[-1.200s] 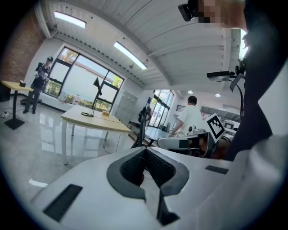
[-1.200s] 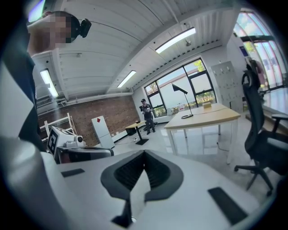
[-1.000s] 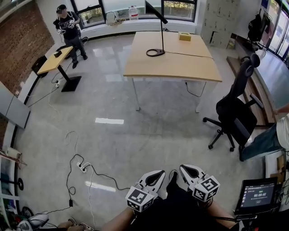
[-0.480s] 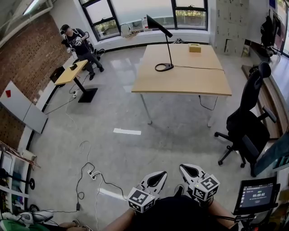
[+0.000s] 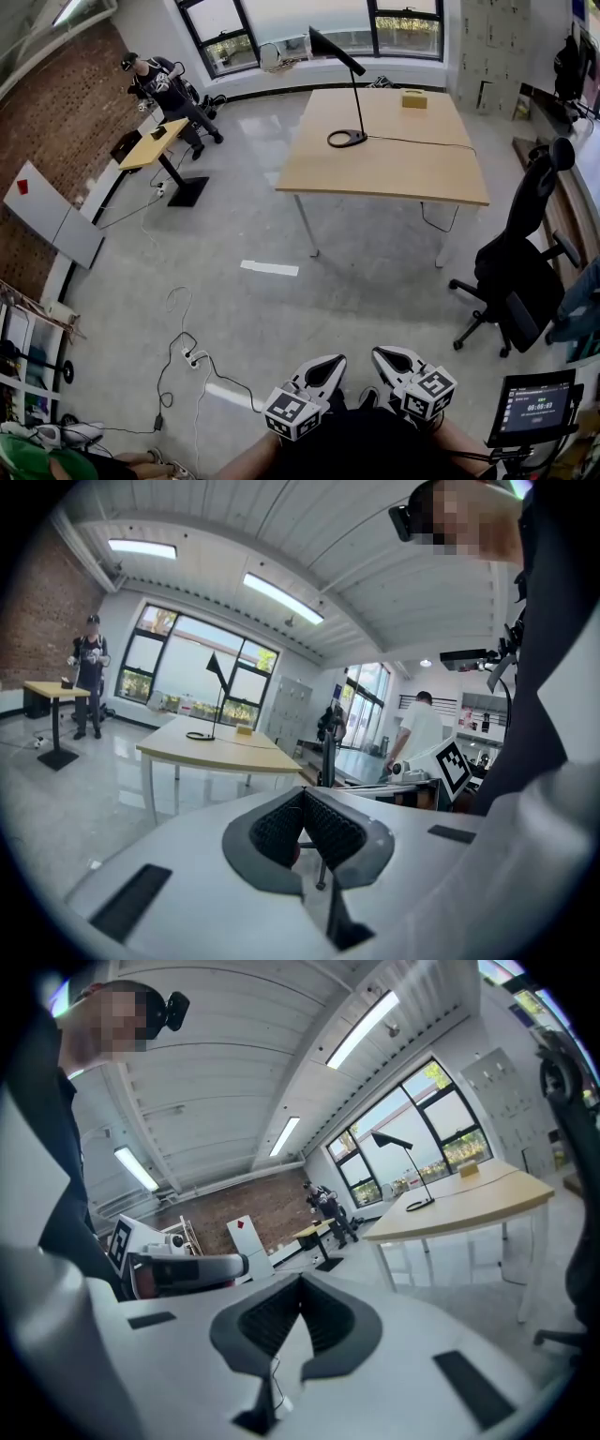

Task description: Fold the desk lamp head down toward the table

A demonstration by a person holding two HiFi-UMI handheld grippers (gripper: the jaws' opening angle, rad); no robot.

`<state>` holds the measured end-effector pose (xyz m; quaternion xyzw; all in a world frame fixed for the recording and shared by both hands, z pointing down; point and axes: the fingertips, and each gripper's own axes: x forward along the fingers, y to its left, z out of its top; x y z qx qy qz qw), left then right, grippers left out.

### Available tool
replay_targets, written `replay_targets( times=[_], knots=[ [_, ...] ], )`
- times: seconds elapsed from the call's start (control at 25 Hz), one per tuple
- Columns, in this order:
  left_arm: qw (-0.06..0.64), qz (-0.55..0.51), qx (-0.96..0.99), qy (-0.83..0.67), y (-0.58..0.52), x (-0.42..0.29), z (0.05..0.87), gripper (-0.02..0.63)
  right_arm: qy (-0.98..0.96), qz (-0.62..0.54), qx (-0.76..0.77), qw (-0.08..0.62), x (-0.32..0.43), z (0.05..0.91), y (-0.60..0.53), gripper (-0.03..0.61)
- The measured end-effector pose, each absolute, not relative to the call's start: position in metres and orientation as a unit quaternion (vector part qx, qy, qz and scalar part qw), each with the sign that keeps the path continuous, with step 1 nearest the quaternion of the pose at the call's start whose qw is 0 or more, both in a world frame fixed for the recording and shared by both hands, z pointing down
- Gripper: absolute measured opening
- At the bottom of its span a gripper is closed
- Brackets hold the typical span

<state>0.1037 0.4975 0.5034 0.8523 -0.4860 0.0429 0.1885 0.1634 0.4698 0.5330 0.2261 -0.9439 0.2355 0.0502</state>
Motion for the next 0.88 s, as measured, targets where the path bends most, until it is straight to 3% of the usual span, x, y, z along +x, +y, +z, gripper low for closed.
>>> replay_targets(
  times=[0.36,0.88],
  knots=[
    [0.205,0.031,0.860,-0.467,0.440,0.083,0.515,0.005,-0.935,0.236,0.254,0.075,0.148,0.543,0.413,0.005],
    [0.203,0.015,0.879,-0.432,0.342,-0.010,0.515,0.005,-0.912,0.249,0.316,0.073,0.070,0.541,0.315,0.005]
  ],
)
